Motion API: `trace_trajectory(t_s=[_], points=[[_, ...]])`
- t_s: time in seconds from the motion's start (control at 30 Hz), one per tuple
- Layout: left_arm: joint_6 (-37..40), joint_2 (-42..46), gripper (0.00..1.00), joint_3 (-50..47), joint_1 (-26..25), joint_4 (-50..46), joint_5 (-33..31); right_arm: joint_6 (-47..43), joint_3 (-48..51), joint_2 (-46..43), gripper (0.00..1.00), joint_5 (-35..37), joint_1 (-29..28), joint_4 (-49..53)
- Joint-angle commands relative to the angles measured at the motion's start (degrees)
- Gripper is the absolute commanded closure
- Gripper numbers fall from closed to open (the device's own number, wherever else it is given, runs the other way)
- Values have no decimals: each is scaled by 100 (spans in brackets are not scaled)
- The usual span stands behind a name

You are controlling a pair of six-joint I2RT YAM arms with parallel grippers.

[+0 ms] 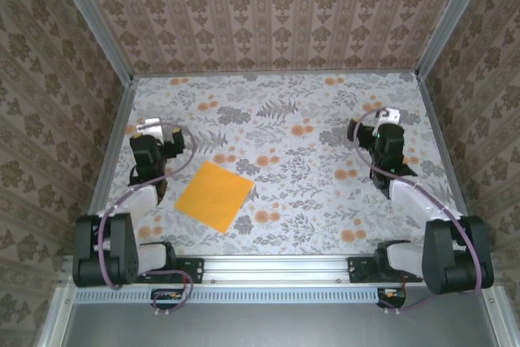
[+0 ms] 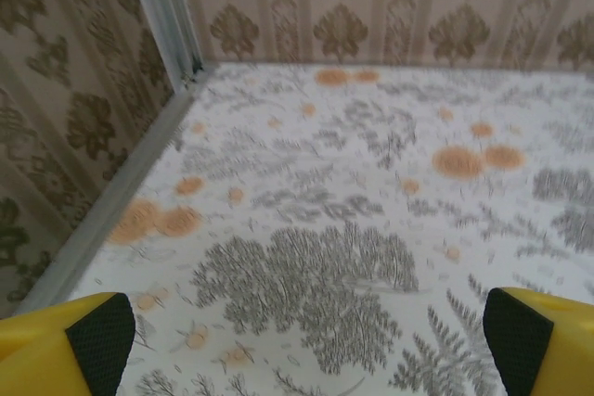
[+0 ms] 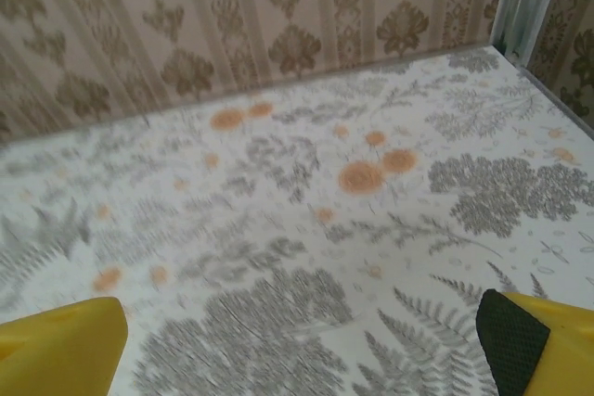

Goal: Fold a paper plane with a square sheet of paper (pick it up from the middle)
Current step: Move the square sheet of paper to the center of the table.

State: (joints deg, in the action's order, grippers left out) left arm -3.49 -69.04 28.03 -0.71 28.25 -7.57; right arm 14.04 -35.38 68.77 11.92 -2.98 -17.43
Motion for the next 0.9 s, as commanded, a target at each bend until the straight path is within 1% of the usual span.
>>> trace_trajectory(t_s=[0.0, 0.07, 0.17, 0.23, 0.3, 0.37, 0.47, 0.6, 0.73, 0.87], points=[[-867, 457, 0, 756, -12, -2068, -215, 1289, -742, -36, 0, 228, -226, 2343], [-1235, 547, 0, 1261, -12, -3055, -250, 1366, -900, 10, 0, 75, -558, 2484], [-1660, 479, 0, 2087, -17, -4430, -225, 1397, -1284, 300, 0, -12, -1254, 2747], [-1622, 382, 0, 2455, -17, -4971, -45, 1324, -1628, 631, 0, 66, -1733, 2966], [-1726, 330, 0, 2681, -17, -5330, 16, 1112, -2008, 1043, 0, 227, -2356, 3138], [-1753, 329, 0, 2790, -2, -5552, 38, 895, -2334, 1574, 0, 429, -2942, 3246], [-1841, 377, 0, 2853, 31, -5737, -52, 540, -2812, 2205, 0, 532, -3733, 3333], [-1929, 450, 0, 2763, 139, -5737, -4, 101, -3557, 3172, 0, 469, -4559, 3674], [-1947, 553, 0, 2527, 238, -5552, 155, -2, -4278, 4011, 0, 584, -5150, 4058], [-1930, 641, 0, 2390, 265, -5489, 8, 217, -4893, 4697, 0, 652, -5610, 4441]])
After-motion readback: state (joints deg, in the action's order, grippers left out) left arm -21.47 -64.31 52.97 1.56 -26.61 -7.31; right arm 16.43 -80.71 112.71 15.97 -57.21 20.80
